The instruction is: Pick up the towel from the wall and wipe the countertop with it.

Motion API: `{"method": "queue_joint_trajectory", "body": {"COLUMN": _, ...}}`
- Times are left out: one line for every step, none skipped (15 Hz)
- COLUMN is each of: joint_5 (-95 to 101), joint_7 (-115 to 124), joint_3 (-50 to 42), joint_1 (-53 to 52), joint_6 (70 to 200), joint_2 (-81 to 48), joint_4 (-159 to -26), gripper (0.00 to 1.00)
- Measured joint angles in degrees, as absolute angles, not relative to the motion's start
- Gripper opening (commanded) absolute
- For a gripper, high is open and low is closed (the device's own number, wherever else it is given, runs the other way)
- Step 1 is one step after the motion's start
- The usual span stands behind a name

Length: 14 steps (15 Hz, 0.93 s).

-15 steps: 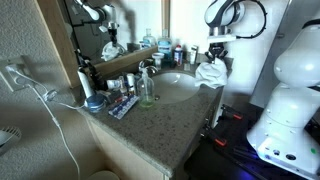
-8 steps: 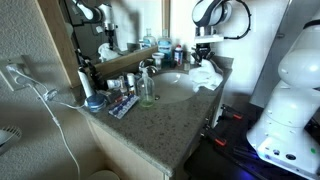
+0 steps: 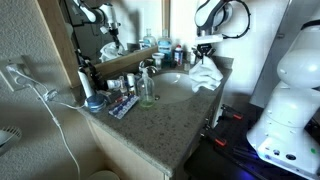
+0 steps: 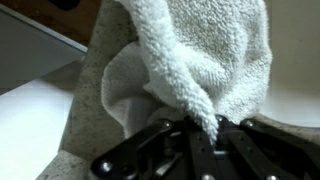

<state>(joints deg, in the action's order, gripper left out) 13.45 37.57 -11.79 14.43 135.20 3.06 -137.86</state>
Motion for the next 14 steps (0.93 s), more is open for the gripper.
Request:
{"method": "queue_joint_trajectory", "body": {"joint_5": 15.85, "joint_7": 39.66, "joint_3": -12.49, "joint_1": 15.20, "joint_6": 135.20, "joint_2": 3.07, "joint_4": -137.87, "gripper": 0.07}}
{"method": "queue_joint_trajectory", "body": {"joint_5": 18.21, "joint_7": 41.88, "joint_3": -13.16, "joint_1": 15.91, "joint_6": 135.20, "joint_2": 3.07, "joint_4": -137.89, "gripper": 0.07}}
{"method": "queue_joint_trajectory", "body": {"joint_5": 20.07, "joint_7": 43.89, "joint_3": -13.68, "joint_1": 16.59, "joint_6": 135.09, "joint_2": 3.09, "joint_4": -137.95, "gripper": 0.07}}
{"method": "queue_joint_trajectory", "body": {"joint_5": 21.36, "joint_7": 45.59, "joint_3": -14.11, "joint_1": 17.09, "joint_6": 134.92, "joint_2": 3.10, "joint_4": -138.07, "gripper": 0.07}}
{"method": "queue_joint_trajectory", "body": {"joint_5": 22.19, "joint_7": 47.01, "joint_3": -14.38, "joint_1": 17.37, "joint_6": 134.69, "joint_2": 3.13, "joint_4": -138.31, "gripper": 0.07}}
{"method": "queue_joint_trajectory", "body": {"joint_5": 22.62, "joint_7": 48.27, "joint_3": -14.42, "joint_1": 17.47, "joint_6": 134.47, "joint_2": 3.14, "joint_4": -138.70, "gripper": 0.06}}
{"method": "queue_joint_trajectory", "body": {"joint_5": 22.69, "joint_7": 49.37, "joint_3": -14.32, "joint_1": 17.43, "joint_6": 134.36, "joint_2": 3.14, "joint_4": -139.20, "gripper": 0.06}}
{"method": "queue_joint_trajectory", "body": {"joint_5": 22.69, "joint_7": 50.28, "joint_3": -14.11, "joint_1": 17.30, "joint_6": 134.35, "joint_2": 3.13, "joint_4": -139.82, "gripper": 0.06}}
{"method": "queue_joint_trajectory", "body": {"joint_5": 22.69, "joint_7": 51.17, "joint_3": -13.92, "joint_1": 17.03, "joint_6": 134.36, "joint_2": 3.12, "joint_4": -140.55, "gripper": 0.06}}
{"method": "queue_joint_trajectory", "body": {"joint_5": 22.67, "joint_7": 51.60, "joint_3": -13.77, "joint_1": 16.60, "joint_6": 134.36, "joint_2": 3.08, "joint_4": -141.37, "gripper": 0.06}}
{"method": "queue_joint_trajectory", "body": {"joint_5": 22.58, "joint_7": 51.95, "joint_3": -13.54, "joint_1": 16.15, "joint_6": 134.36, "joint_2": 3.06, "joint_4": -142.20, "gripper": 0.06}}
{"method": "queue_joint_trajectory", "body": {"joint_5": 22.23, "joint_7": 51.97, "joint_3": -13.21, "joint_1": 15.71, "joint_6": 134.36, "joint_2": 3.03, "joint_4": -142.98, "gripper": 0.07}}
{"method": "queue_joint_trajectory", "body": {"joint_5": 21.39, "joint_7": 51.89, "joint_3": -12.78, "joint_1": 15.22, "joint_6": 134.36, "joint_2": 3.01, "joint_4": -143.72, "gripper": 0.06}}
{"method": "queue_joint_trajectory", "body": {"joint_5": 19.83, "joint_7": 51.27, "joint_3": -12.36, "joint_1": 14.62, "joint_6": 134.36, "joint_2": 2.97, "joint_4": -144.28, "gripper": 0.07}}
